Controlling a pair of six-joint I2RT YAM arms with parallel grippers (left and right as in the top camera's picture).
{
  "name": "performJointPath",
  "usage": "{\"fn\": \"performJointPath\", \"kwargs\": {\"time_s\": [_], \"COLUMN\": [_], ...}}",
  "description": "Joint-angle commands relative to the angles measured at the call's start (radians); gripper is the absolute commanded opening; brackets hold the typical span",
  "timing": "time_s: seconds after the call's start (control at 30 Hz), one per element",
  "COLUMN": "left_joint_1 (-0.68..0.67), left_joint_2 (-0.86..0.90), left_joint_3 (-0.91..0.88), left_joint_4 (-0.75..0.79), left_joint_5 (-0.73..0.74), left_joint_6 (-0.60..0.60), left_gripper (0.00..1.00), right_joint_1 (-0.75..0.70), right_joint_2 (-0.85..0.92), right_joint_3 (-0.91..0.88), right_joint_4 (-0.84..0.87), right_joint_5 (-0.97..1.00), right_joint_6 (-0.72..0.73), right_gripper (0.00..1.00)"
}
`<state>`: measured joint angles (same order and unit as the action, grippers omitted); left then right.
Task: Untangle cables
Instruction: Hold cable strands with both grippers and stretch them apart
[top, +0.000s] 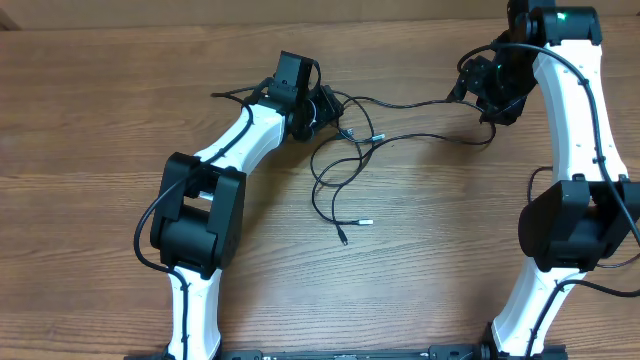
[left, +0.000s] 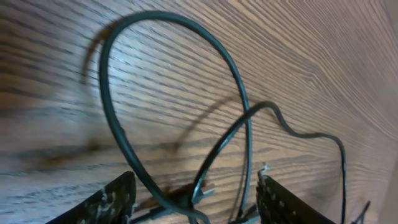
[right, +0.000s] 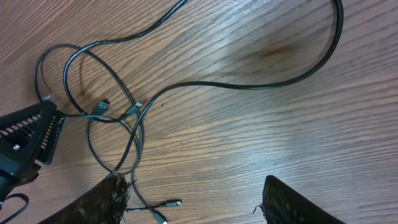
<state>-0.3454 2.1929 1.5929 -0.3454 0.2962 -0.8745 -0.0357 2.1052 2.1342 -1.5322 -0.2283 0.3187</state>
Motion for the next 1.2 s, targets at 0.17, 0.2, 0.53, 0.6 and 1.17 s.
{"fn": "performJointPath", "kwargs": {"time_s": [0.17, 0.2, 0.53, 0.6, 1.17], "left_joint_1": [-0.01, -0.011, -0.026, -0.031, -0.019], "left_joint_2": [0.012, 0.012, 0.013, 0.014, -0.016], "left_joint_3": [-0.003, -0.003, -0.003, -0.004, -0.003], "left_joint_4": [0.0, 0.0, -0.014, -0.019, -0.045], "left_joint_5": [-0.103, -0.108, -0.151, -0.167, -0.124], "left_joint_6": [-0.002, -0.002, -0.002, -0.002, 0.086], "left_gripper": [0.61, 0.61, 0.45, 0.39, 0.04], "right_joint_1": [0.003, 0.003, 0.003, 0.003, 0.003], "right_joint_2": [-0.01, -0.01, -0.01, -0.01, -0.01], "right_joint_3": [-0.005, -0.005, -0.005, -0.005, -0.005], "right_joint_4": [-0.015, -0.015, -0.028, -0.031, -0.053], "right_joint_5": [0.0, 0.0, -0.001, -0.001, 0.0], "right_joint_6": [0.006, 0.006, 0.006, 0.006, 0.006], "right_gripper": [0.68, 0.68, 0.68, 0.68, 0.68]}}
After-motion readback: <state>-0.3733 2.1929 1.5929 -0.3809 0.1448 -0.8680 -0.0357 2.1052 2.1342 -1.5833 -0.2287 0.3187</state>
